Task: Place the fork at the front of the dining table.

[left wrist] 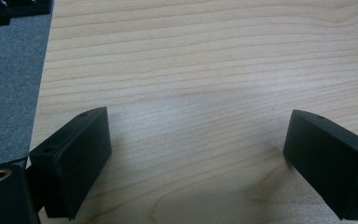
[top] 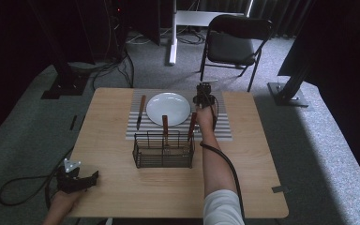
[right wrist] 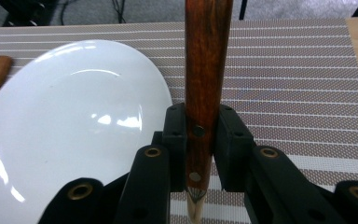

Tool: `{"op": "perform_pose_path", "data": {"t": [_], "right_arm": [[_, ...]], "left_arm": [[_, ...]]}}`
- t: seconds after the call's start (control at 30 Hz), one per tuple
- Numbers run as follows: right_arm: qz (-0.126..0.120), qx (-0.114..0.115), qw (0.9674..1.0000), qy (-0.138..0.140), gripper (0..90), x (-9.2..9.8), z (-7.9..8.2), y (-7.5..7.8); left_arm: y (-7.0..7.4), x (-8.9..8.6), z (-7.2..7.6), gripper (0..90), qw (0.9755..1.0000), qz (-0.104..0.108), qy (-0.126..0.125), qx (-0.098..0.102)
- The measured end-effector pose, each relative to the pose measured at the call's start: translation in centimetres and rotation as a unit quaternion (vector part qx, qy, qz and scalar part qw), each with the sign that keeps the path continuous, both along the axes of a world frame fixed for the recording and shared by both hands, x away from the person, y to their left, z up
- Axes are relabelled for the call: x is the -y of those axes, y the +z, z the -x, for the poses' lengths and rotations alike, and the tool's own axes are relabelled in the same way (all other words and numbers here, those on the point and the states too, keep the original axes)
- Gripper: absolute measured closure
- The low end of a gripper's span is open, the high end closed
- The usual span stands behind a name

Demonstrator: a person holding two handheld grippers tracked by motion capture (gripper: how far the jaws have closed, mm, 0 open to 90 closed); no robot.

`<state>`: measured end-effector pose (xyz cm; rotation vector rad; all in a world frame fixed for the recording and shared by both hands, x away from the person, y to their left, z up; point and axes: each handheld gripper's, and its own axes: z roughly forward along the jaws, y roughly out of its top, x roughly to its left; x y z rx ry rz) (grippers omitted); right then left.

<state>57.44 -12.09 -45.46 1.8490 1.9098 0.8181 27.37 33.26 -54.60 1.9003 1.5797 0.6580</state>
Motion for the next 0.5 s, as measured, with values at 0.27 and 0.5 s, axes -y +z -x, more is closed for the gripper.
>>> {"op": "perform_pose_path", "data": {"t": [0.27,0.5], "right_arm": [[-0.023,-0.03,0.9992,-0.01,76.2,0.1,-1.8,-2.1],[-0.037,-0.052,0.9978,-0.018,76.1,0.0,-3.0,-4.2]], "left_arm": [[0.0,0.0,0.0,7.4,1.0,-0.001,-0.001,-0.001],[0.0,0.0,0.0,7.4,1.0,0.0,0.0,0.0]]}}
